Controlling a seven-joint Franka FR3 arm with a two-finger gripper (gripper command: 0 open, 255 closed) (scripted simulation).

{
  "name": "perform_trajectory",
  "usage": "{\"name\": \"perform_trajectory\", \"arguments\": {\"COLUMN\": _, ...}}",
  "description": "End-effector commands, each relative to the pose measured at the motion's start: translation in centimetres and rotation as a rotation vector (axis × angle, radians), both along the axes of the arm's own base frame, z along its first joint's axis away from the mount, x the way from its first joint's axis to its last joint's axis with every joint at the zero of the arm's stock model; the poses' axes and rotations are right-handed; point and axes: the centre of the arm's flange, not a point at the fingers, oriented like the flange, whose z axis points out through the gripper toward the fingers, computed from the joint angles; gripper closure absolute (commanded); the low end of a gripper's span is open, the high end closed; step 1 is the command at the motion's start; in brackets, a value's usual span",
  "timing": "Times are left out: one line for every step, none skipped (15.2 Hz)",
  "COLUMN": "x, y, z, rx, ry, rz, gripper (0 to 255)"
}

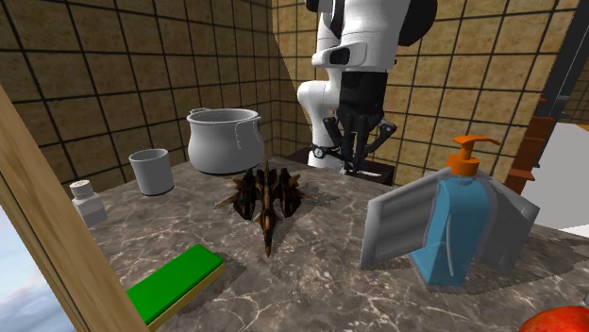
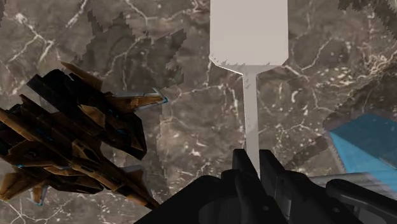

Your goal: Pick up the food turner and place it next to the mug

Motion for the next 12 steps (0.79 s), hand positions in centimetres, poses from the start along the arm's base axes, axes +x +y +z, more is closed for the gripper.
{"name": "perform_trajectory", "arguments": {"x": 0.1, "y": -0.1, "z": 1.1, "rx": 0.000, "ry": 0.000, "rz": 0.000, "gripper": 255}}
{"name": "perform_trajectory", "arguments": {"x": 0.1, "y": -0.1, "z": 1.6, "rx": 0.000, "ry": 0.000, "rz": 0.000, "gripper": 255}}
{"name": "perform_trajectory", "arguments": {"x": 0.1, "y": -0.1, "z": 2.1, "rx": 0.000, "ry": 0.000, "rz": 0.000, "gripper": 255}}
{"name": "perform_trajectory", "arguments": {"x": 0.1, "y": -0.1, "z": 2.7, "rx": 0.000, "ry": 0.000, "rz": 0.000, "gripper": 255}}
{"name": "perform_trajectory", "arguments": {"x": 0.1, "y": -0.1, "z": 3.2, "rx": 0.000, "ry": 0.000, "rz": 0.000, "gripper": 255}}
{"name": "perform_trajectory", "arguments": {"x": 0.1, "y": -0.1, "z": 3.7, "rx": 0.000, "ry": 0.000, "rz": 0.000, "gripper": 255}}
{"name": "perform_trajectory", "arguments": {"x": 0.1, "y": -0.1, "z": 4.3, "rx": 0.000, "ry": 0.000, "rz": 0.000, "gripper": 255}}
{"name": "perform_trajectory", "arguments": {"x": 0.1, "y": -0.1, "z": 4.7, "rx": 0.000, "ry": 0.000, "rz": 0.000, "gripper": 255}}
{"name": "perform_trajectory", "arguments": {"x": 0.1, "y": -1.4, "z": 4.7, "rx": 0.000, "ry": 0.000, "rz": 0.000, "gripper": 255}}
{"name": "perform_trajectory", "arguments": {"x": 0.1, "y": -2.7, "z": 4.7, "rx": 0.000, "ry": 0.000, "rz": 0.000, "gripper": 255}}
{"name": "perform_trajectory", "arguments": {"x": 0.1, "y": -4.1, "z": 4.7, "rx": 0.000, "ry": 0.000, "rz": 0.000, "gripper": 255}}
{"name": "perform_trajectory", "arguments": {"x": 0.1, "y": -5.4, "z": 4.7, "rx": 0.000, "ry": 0.000, "rz": 0.000, "gripper": 255}}
